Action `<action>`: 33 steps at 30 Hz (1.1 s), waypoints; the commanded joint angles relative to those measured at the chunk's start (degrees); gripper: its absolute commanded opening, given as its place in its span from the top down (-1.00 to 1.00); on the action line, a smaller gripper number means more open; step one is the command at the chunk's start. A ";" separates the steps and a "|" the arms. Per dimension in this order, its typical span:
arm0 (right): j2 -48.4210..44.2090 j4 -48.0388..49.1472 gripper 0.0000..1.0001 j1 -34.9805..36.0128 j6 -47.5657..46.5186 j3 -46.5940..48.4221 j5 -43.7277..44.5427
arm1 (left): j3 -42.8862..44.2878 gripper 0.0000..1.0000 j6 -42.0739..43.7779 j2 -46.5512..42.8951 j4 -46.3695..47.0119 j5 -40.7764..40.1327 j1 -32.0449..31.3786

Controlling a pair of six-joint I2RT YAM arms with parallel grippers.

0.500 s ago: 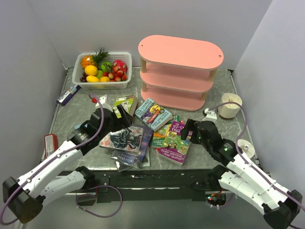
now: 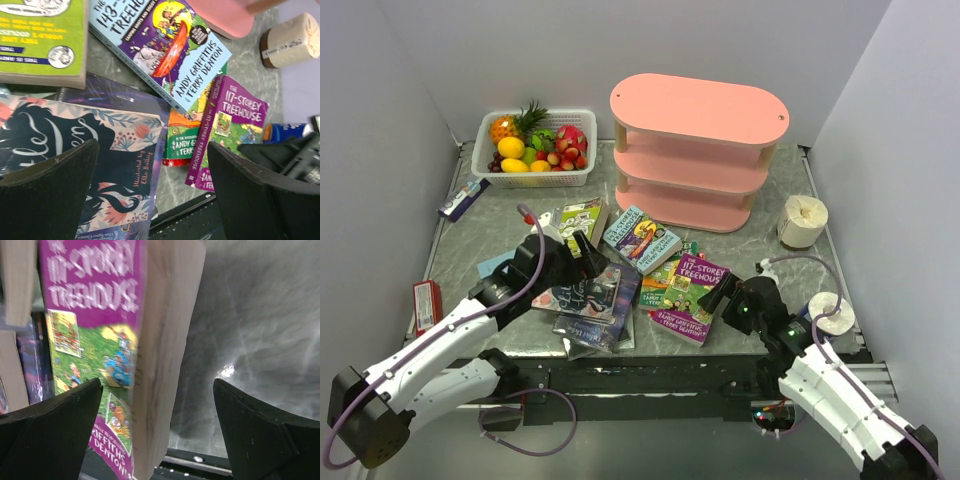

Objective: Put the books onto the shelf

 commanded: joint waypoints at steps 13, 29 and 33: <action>5.09 29.84 -0.93 -8.88 4.24 -13.83 -21.72 | -2.42 -0.93 -2.71 -2.73 4.78 4.10 -0.12; -10.55 19.86 0.12 -9.42 -3.40 -10.08 -26.82 | -2.60 -0.92 -3.24 -3.08 4.34 3.48 -0.21; -13.71 14.23 0.20 -9.42 -5.69 -4.72 -28.75 | -1.55 -0.92 -3.06 -2.91 4.17 3.39 -0.21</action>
